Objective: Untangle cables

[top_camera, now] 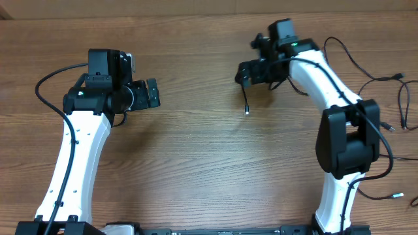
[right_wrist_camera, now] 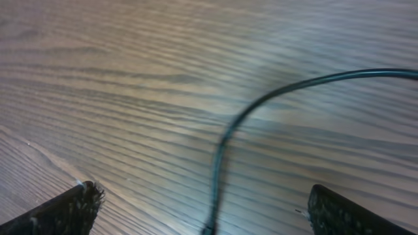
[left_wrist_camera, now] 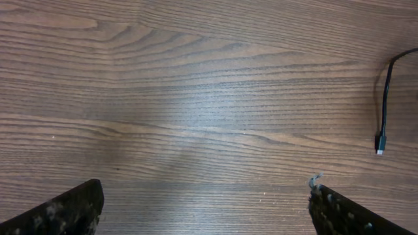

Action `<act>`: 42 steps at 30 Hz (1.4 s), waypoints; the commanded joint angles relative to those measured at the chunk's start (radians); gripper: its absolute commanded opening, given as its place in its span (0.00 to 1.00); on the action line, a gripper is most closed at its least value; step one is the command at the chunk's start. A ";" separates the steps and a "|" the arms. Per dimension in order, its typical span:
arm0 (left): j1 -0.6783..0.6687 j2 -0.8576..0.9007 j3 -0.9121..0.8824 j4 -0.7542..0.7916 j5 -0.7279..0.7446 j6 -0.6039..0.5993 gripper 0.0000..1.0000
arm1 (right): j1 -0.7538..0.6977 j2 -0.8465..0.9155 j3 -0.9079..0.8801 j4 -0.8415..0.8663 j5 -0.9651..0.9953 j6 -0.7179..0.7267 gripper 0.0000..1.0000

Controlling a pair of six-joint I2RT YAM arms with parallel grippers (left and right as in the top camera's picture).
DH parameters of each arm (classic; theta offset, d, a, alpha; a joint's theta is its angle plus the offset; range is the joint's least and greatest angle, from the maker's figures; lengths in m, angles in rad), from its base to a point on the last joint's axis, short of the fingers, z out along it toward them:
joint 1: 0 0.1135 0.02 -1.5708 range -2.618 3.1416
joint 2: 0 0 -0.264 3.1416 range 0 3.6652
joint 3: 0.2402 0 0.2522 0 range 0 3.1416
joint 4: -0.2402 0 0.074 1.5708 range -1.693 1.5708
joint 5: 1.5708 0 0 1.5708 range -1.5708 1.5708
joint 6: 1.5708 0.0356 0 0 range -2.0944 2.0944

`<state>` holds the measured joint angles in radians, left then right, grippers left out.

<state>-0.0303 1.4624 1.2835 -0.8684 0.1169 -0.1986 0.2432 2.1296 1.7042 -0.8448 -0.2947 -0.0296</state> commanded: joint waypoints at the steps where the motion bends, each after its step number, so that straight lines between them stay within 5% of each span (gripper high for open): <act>1: 0.004 -0.011 0.008 0.002 0.006 0.019 1.00 | 0.038 -0.024 -0.019 0.027 0.071 0.053 0.98; 5: 0.004 -0.011 0.008 0.002 0.006 0.019 0.99 | 0.069 -0.024 -0.047 0.083 0.164 0.135 0.96; 10: 0.004 -0.011 0.008 0.002 0.006 0.019 1.00 | 0.072 -0.018 -0.072 0.130 0.235 0.278 0.80; 31: 0.004 -0.011 0.008 0.002 0.006 0.019 0.99 | 0.104 0.088 -0.076 0.152 0.234 0.293 0.71; 36: 0.004 -0.011 0.008 0.002 0.006 0.019 0.99 | 0.104 0.122 -0.076 0.146 0.234 0.296 0.51; 42: 0.004 -0.011 0.008 0.002 0.006 0.019 1.00 | 0.104 0.122 -0.076 0.154 0.235 0.296 0.42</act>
<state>-0.0303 1.4624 1.2835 -0.8684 0.1169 -0.1986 0.3470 2.2211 1.6371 -0.6941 -0.0700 0.2634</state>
